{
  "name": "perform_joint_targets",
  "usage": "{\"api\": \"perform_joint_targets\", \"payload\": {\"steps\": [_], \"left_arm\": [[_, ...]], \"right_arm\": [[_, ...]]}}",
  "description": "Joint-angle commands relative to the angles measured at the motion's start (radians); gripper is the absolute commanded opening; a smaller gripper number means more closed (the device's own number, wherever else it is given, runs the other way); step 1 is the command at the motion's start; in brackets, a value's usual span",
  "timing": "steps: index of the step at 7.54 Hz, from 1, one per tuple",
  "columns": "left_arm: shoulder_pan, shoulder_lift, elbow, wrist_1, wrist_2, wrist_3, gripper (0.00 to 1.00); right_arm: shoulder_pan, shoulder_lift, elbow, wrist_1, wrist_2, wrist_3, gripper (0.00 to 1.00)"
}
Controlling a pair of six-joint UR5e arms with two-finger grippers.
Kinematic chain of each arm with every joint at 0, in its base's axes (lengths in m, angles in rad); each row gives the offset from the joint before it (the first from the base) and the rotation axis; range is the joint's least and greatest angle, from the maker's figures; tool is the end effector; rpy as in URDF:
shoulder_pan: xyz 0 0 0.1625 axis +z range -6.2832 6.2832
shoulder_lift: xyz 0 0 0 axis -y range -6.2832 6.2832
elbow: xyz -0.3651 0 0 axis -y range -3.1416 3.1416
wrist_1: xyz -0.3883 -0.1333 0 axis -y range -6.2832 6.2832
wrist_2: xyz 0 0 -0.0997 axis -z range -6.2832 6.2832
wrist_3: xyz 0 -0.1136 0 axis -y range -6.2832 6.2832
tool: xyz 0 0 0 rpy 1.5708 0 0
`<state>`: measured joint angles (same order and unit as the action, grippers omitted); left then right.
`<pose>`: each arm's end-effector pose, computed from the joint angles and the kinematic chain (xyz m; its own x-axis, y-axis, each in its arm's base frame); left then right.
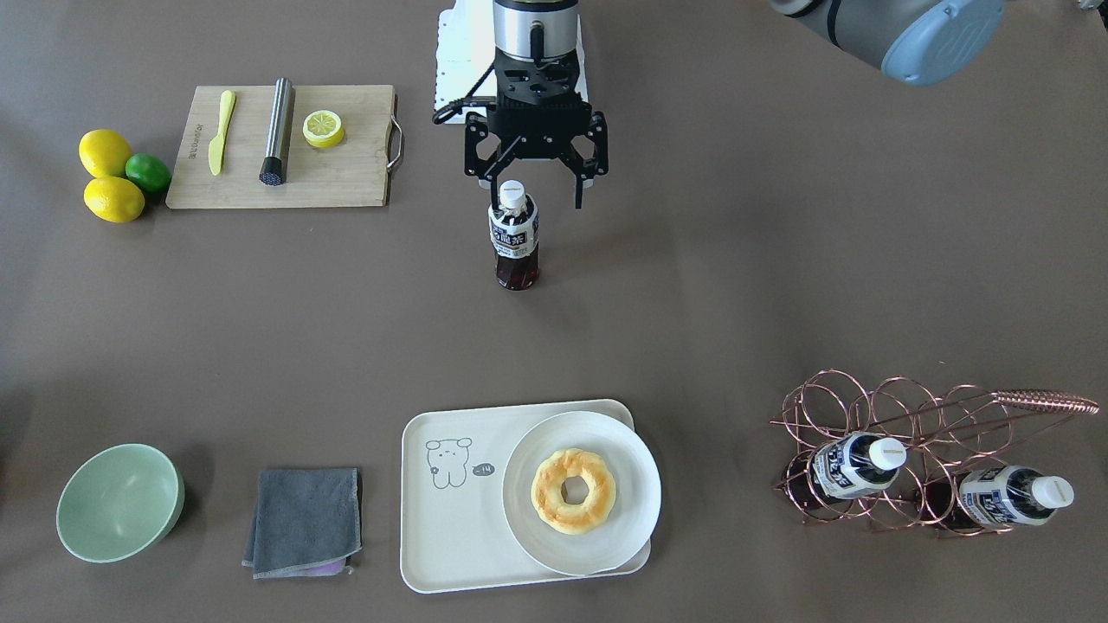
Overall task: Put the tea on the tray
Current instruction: 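Open the left gripper and withdraw the left arm to rest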
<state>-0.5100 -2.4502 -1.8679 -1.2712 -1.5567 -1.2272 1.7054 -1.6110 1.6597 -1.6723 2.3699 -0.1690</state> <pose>0.4417 -0.4016 0.0328 0.6931 -0.0018 -0.7208 0.2805 0.9218 0.2675 0.1143 -0.4573 0.5928 0.6987 -0.0372 0.7144 -0.0167 0.9975 0.0684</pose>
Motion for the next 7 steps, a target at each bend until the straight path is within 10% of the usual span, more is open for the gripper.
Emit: {"api": "perform_joint_targets", "payload": {"steps": [1,5,7], "left_arm": [[-0.117,0.195,-0.069,-0.197,0.009,0.021,0.97],[-0.28,0.357,-0.115,-0.208,-0.032,0.206,0.97],[-0.437,0.483,-0.12,-0.203,-0.298,0.215,0.97]], "right_arm": [[0.0,0.026,0.023,-0.006,0.0,0.006,1.0],[-0.152,0.242,0.073,-0.091,-0.006,0.1,1.0],[-0.27,0.405,0.167,-0.245,-0.012,0.286,1.0]]}}
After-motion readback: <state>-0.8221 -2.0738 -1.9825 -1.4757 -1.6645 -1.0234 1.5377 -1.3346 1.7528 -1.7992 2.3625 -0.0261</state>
